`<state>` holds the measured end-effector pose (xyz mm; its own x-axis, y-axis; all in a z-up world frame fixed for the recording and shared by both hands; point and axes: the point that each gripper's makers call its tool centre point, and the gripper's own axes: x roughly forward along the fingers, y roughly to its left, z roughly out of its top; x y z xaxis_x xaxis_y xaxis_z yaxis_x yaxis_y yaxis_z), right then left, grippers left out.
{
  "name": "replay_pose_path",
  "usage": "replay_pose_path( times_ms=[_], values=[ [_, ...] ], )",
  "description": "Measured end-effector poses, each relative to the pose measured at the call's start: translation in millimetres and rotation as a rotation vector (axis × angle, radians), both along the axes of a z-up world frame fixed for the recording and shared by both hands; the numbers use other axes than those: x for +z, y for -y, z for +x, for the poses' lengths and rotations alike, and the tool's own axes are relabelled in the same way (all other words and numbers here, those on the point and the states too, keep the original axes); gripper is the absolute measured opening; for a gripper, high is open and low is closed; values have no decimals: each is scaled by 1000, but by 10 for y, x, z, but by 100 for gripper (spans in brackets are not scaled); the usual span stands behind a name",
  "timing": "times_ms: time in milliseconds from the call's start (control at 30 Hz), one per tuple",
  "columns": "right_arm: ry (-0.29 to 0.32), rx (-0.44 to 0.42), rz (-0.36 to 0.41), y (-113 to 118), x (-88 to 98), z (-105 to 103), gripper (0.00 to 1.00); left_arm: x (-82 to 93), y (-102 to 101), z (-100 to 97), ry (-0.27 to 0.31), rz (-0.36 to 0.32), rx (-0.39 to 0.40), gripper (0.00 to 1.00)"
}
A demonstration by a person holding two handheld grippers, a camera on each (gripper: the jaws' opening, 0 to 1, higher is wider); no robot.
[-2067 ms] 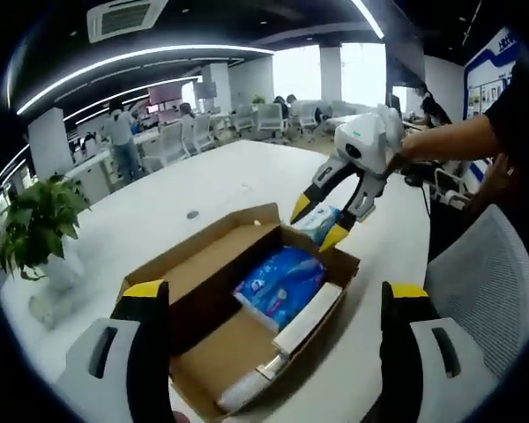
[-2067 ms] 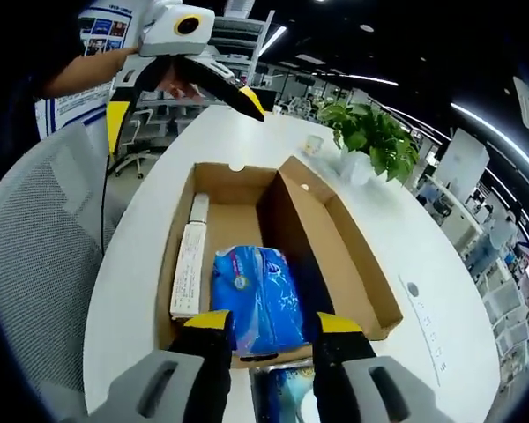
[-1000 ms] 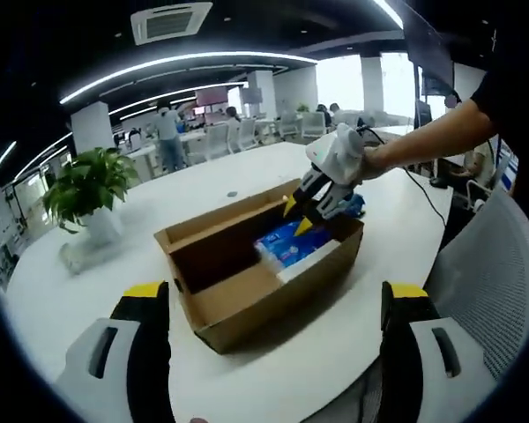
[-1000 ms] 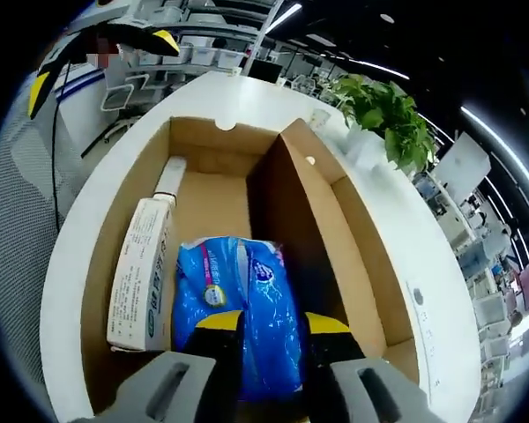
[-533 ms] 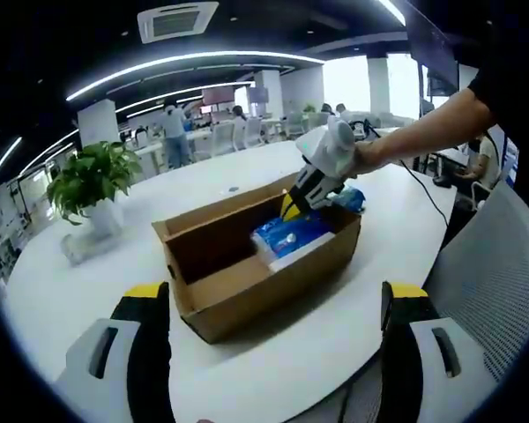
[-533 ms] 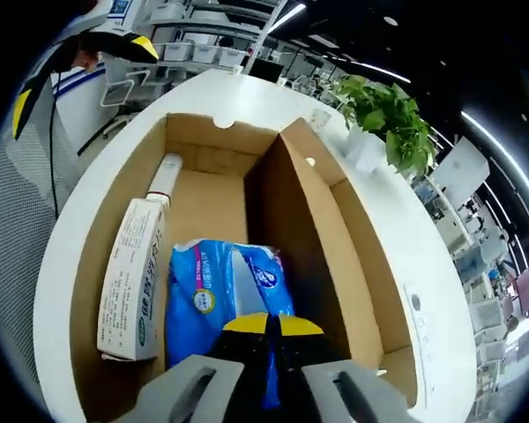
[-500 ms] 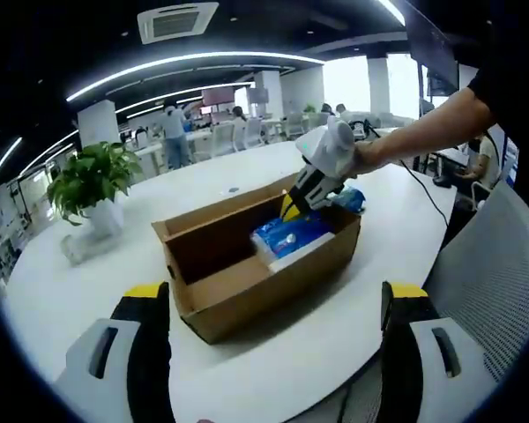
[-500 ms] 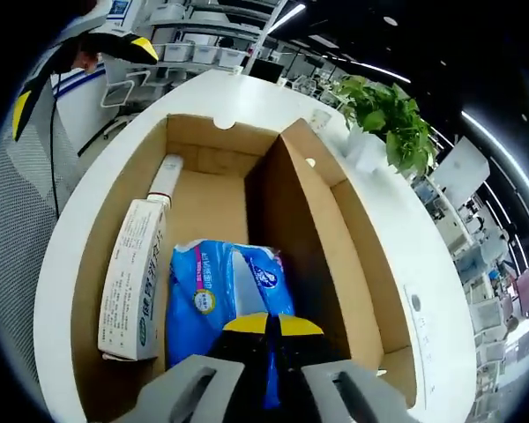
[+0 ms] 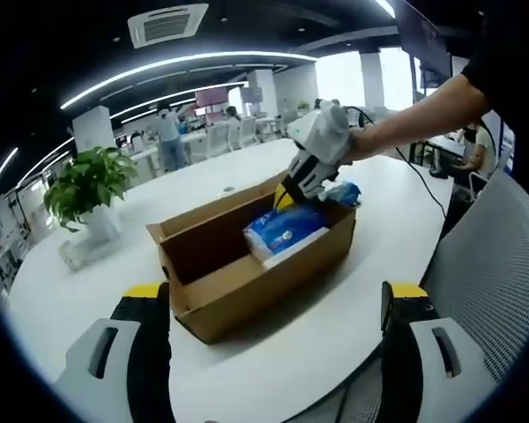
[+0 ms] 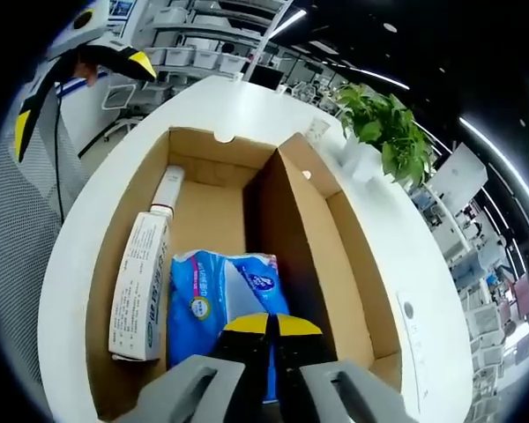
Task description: Operate the shoe box by opening the lid, removing the specified soft item, and placing it in the target area until the item is outside and the box remains undamaged.
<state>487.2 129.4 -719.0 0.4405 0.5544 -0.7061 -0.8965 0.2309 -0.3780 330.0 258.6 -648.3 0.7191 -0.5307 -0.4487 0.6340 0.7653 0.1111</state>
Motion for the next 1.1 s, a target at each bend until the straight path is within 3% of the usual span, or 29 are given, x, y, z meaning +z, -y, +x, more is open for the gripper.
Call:
replay_pose_path(
  times_ms=[1100],
  values=[
    [102,24,79,-23,737,-49,0,33,21,-15,15,-9,-25,99]
  ],
)
